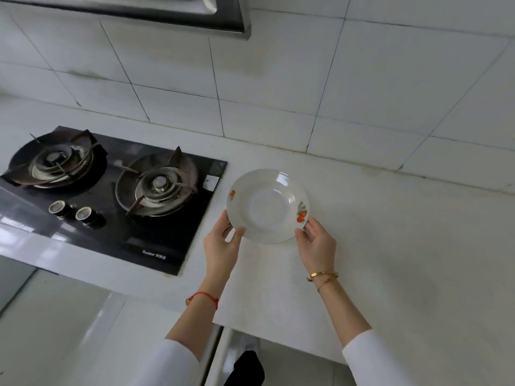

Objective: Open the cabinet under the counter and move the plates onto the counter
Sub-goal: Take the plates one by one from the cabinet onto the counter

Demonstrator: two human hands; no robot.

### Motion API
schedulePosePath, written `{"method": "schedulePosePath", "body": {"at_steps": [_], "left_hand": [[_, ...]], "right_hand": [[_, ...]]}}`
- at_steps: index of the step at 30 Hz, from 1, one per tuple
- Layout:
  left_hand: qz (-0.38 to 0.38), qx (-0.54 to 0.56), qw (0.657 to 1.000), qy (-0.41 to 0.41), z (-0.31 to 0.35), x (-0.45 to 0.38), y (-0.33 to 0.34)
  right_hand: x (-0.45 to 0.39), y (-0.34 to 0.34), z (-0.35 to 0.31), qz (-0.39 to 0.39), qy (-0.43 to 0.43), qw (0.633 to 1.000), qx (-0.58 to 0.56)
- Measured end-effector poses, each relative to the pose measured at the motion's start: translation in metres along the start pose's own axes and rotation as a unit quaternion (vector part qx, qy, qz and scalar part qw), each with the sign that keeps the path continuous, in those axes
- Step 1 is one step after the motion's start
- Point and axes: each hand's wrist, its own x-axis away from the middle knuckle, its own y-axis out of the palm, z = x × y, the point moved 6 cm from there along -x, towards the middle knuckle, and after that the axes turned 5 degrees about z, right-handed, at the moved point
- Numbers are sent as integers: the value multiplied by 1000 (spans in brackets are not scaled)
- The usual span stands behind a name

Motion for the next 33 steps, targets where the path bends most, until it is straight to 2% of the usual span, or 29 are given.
{"method": "schedulePosePath", "body": {"at_steps": [8, 15, 24, 33], "left_hand": [[-38, -44, 998, -17, -13, -115, 39], [-59, -91, 993, -44, -47, -183, 71], [-71, -115, 989, -51, -57, -219, 94], [-62, -130, 988, -47, -62, -218, 105]], "right_hand": [[-92, 57, 7, 22, 13, 997, 78], [-148, 97, 38, -5, 61, 991, 120], [-180, 117, 53, -16, 61, 984, 167], [-185, 113, 60, -33, 60, 980, 188]]}}
